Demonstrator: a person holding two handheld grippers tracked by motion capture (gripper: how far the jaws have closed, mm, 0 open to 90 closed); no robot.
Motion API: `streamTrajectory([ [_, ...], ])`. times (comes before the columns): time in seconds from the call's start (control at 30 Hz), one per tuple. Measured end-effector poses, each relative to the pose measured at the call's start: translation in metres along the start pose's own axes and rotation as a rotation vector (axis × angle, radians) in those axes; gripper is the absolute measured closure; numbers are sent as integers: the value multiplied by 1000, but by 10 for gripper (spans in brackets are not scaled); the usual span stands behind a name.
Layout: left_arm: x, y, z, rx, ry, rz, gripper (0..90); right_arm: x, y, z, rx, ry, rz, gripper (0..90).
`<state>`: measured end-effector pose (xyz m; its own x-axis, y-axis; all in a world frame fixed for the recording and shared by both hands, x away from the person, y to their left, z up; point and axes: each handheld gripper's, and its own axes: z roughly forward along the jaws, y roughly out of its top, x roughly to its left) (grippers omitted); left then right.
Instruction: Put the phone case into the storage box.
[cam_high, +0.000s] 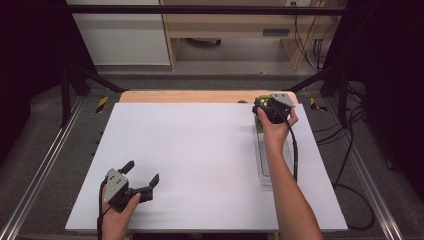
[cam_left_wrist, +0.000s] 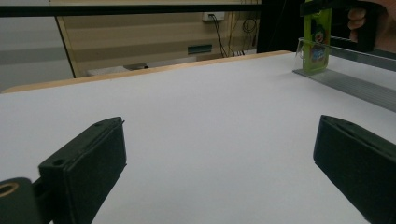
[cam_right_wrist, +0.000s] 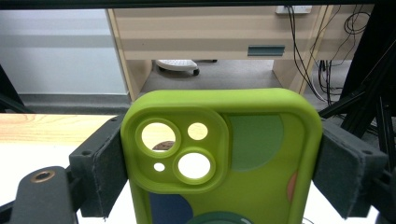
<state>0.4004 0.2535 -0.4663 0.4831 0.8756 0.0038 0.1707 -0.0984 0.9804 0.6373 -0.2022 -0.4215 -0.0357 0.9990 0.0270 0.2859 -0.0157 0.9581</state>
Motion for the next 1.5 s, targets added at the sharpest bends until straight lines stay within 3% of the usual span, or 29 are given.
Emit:
streamTrajectory([
  [0.6, 1, 0, 0, -3, 5, -5, 22, -2, 2, -2, 23, 15, 4, 155],
  [0.9, 4, 0, -2, -11, 8, -24, 26, -2, 2, -1, 39, 31, 29, 143],
  [1.5, 5, -1, -2, -14, 4, -42, 26, -6, 1, 0, 47, -7, 9, 123],
])
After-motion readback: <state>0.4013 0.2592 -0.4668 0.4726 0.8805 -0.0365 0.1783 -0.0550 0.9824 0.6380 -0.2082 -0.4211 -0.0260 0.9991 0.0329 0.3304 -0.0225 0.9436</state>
